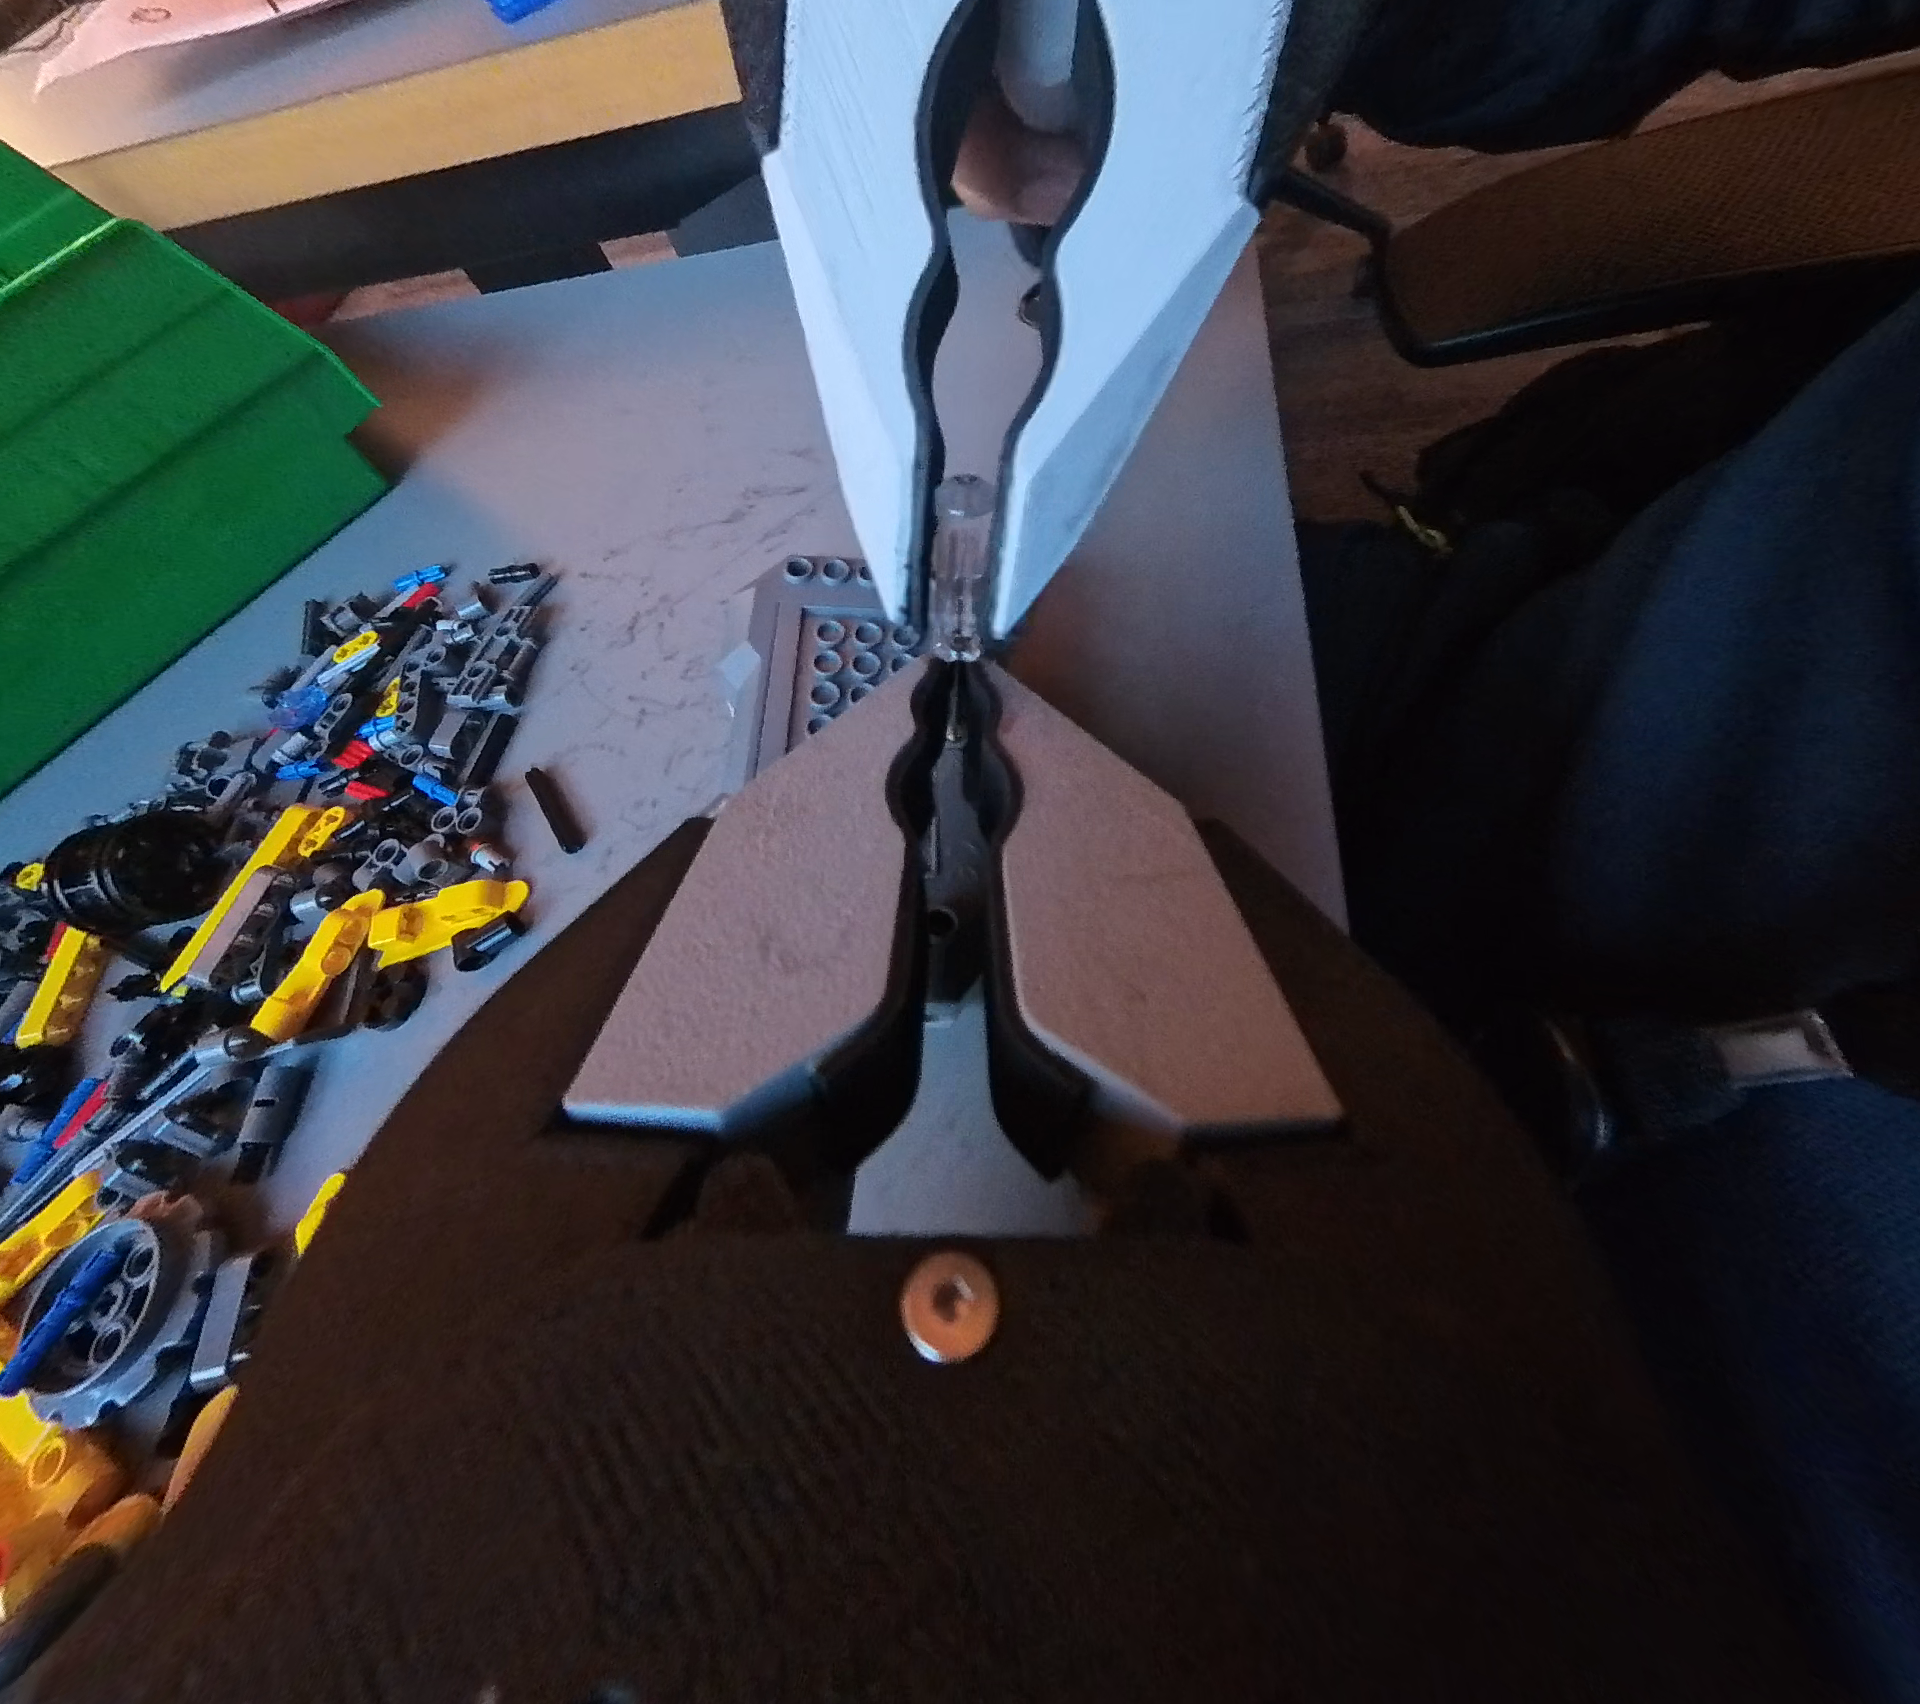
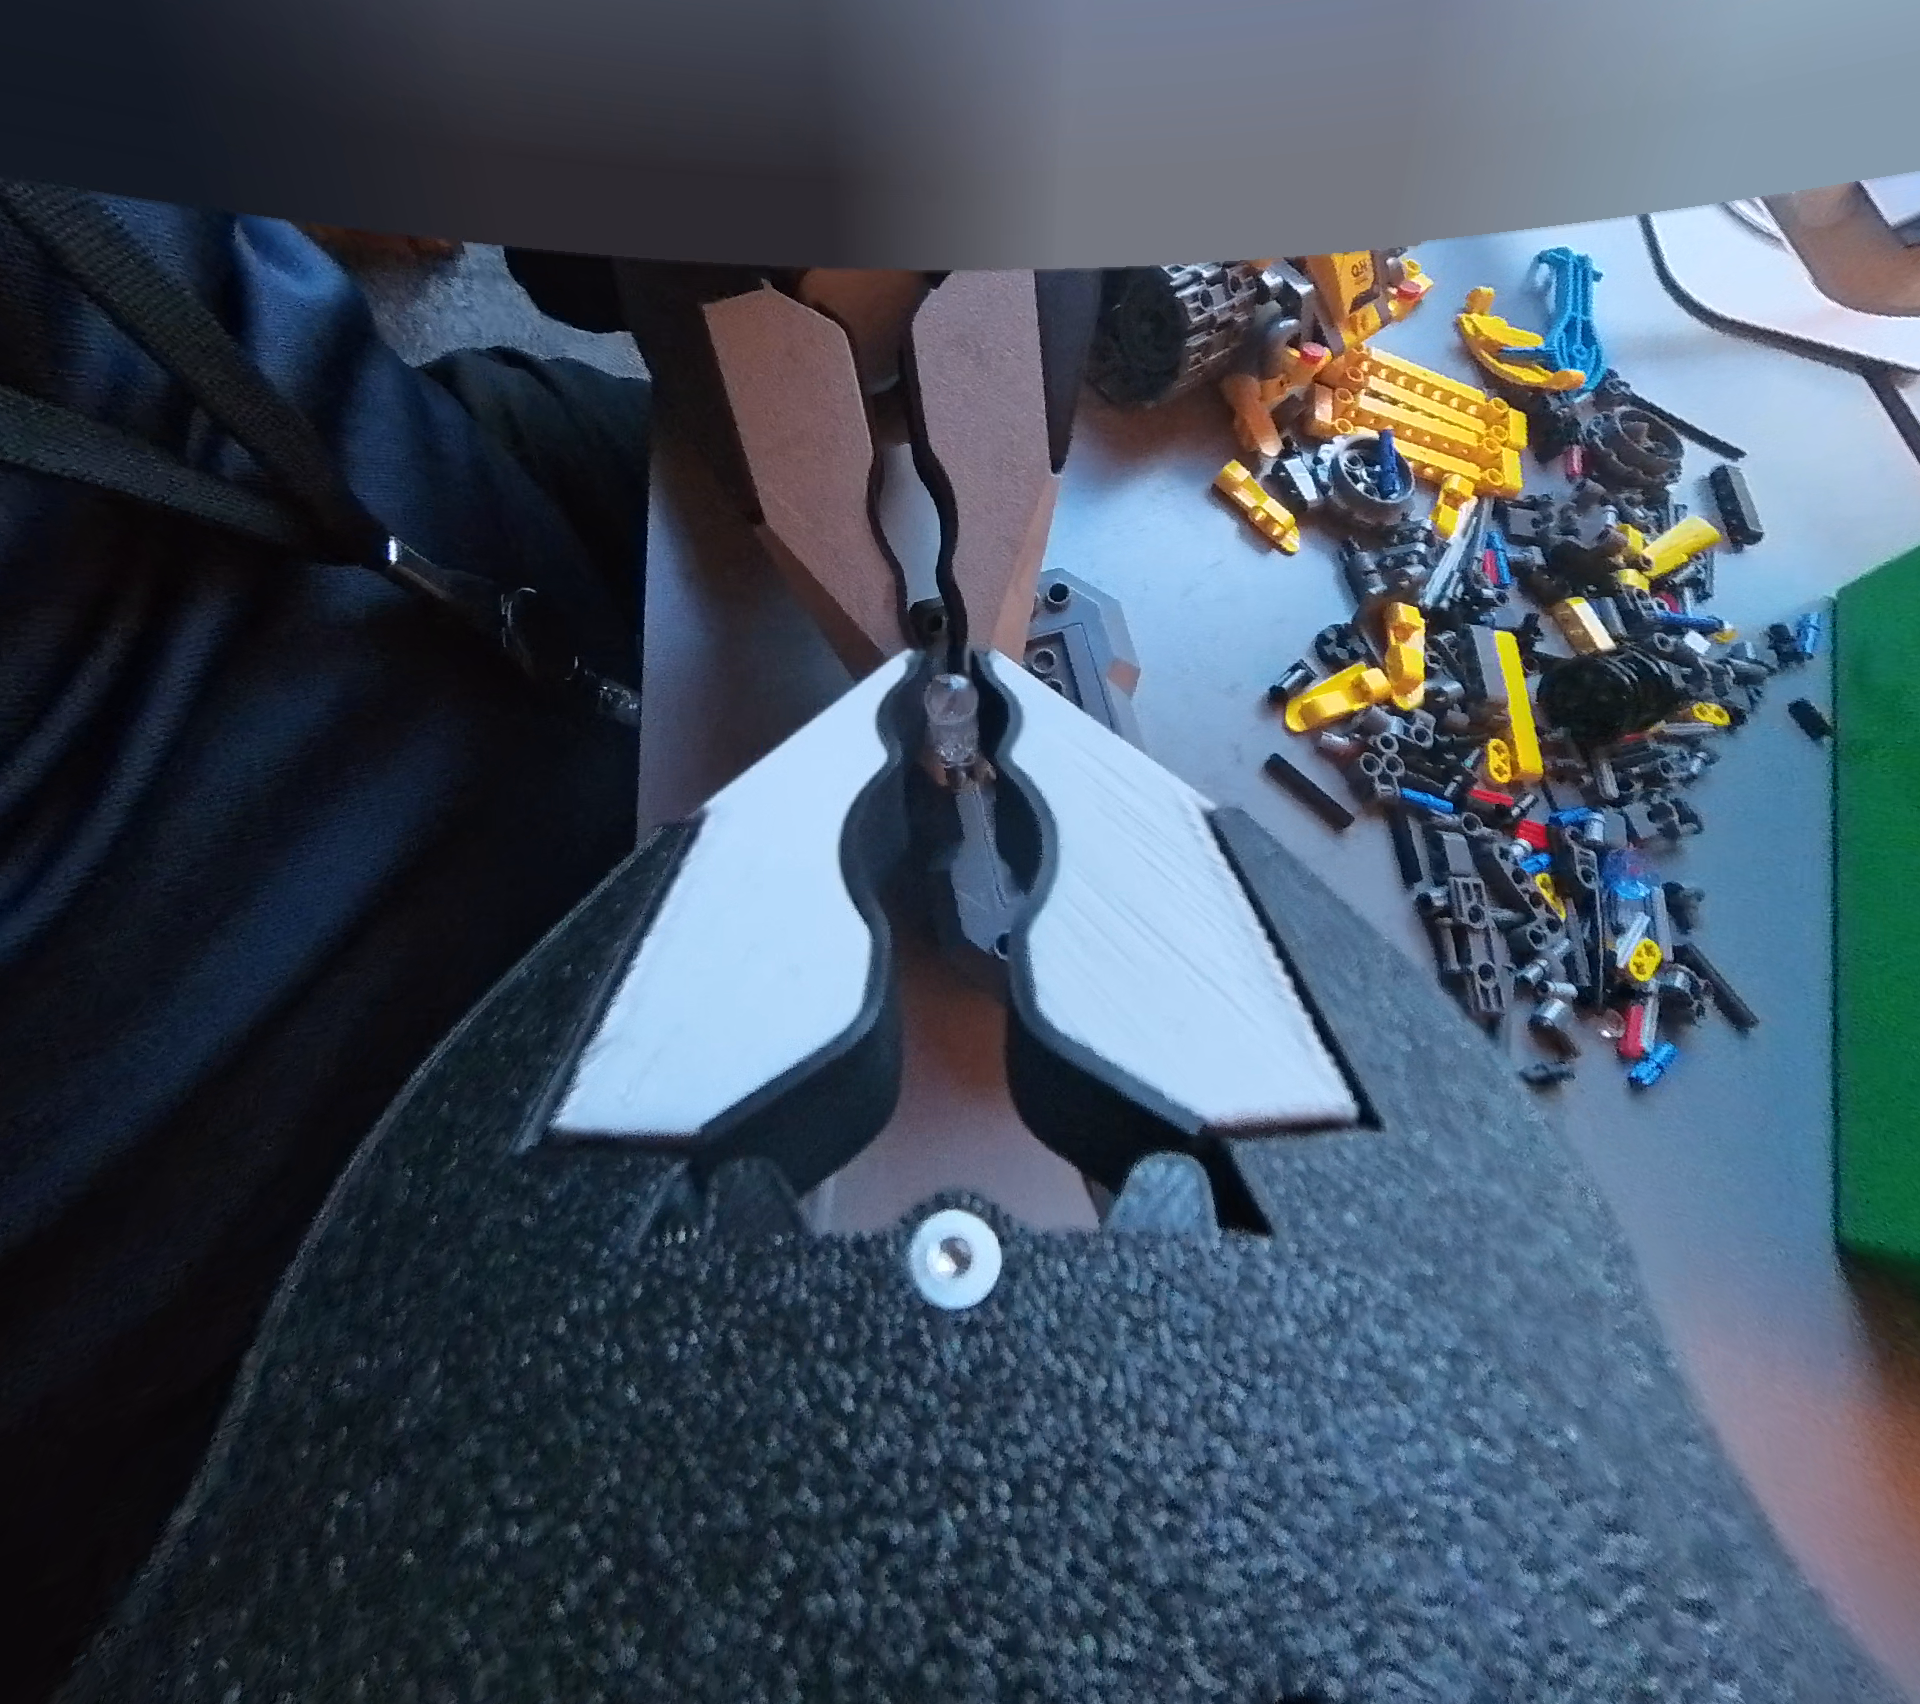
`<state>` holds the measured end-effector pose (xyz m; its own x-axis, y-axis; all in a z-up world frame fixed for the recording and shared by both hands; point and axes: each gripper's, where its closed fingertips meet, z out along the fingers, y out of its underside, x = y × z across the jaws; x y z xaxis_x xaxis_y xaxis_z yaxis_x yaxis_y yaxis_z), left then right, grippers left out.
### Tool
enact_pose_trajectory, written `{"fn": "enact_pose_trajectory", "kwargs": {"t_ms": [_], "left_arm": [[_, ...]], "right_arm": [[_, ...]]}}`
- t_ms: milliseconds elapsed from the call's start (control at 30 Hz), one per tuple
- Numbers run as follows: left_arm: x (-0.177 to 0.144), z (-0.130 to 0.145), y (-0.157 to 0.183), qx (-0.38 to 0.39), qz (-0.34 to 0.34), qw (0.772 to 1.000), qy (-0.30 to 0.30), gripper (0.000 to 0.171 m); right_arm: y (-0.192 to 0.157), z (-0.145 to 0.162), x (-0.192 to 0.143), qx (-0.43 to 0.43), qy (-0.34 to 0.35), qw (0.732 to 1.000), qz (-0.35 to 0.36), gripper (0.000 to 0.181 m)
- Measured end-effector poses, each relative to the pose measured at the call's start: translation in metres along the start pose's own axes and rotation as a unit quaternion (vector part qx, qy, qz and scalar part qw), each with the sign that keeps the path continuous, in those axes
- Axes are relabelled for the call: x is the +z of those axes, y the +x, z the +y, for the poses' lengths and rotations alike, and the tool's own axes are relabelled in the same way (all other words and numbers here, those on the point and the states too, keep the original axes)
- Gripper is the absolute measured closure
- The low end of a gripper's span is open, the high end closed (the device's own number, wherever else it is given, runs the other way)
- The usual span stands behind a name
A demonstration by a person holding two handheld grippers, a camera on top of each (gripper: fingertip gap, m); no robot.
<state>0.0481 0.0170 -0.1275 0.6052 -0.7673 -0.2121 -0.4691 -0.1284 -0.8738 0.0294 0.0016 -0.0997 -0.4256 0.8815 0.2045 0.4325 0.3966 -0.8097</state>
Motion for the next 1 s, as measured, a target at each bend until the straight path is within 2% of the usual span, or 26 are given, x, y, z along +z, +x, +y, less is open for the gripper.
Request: {"fn": "enact_pose_trajectory", "kwargs": {"t_ms": [100,267,367,500,600,733,800,867,1000], "left_arm": [[0.0,0.0,0.0,0.005,-0.004,1.0,-0.001,0.171],[0.001,0.0,0.0,0.014,-0.011,1.0,-0.001,0.171],[0.001,0.0,0.001,0.012,-0.008,1.0,0.0,0.171],[0.0,0.0,0.0,0.012,-0.011,1.0,0.0,0.171],[0.001,0.0,0.001,0.019,-0.013,1.0,-0.001,0.171],[0.001,0.0,0.001,0.021,-0.011,1.0,-0.002,0.171],[0.001,0.0,0.001,0.022,-0.014,1.0,-0.002,0.171],[0.0,0.001,0.0,0.02,-0.018,1.0,-0.002,0.171],[-0.001,0.001,-0.001,0.017,-0.018,1.0,-0.002,0.171]], "right_arm": [[0.007,0.001,-0.004,0.033,-0.009,0.998,0.05,0.155],[-0.001,0.008,-0.004,0.122,0.001,0.988,0.092,0.165],[0.001,0.007,-0.002,0.119,0.002,0.987,0.108,0.172],[0.0,0.008,-0.001,0.047,-0.025,0.996,0.07,0.173],[-0.003,0.011,-0.003,-0.055,-0.055,0.997,0.011,0.173],[-0.007,0.014,-0.004,-0.196,-0.088,0.974,-0.065,0.173],[-0.006,0.013,-0.004,-0.229,-0.106,0.964,-0.079,0.173],[-0.002,0.009,-0.001,-0.198,-0.118,0.971,-0.063,0.169],[0.001,0.01,-0.001,-0.061,-0.1,0.993,0.002,0.163]]}}
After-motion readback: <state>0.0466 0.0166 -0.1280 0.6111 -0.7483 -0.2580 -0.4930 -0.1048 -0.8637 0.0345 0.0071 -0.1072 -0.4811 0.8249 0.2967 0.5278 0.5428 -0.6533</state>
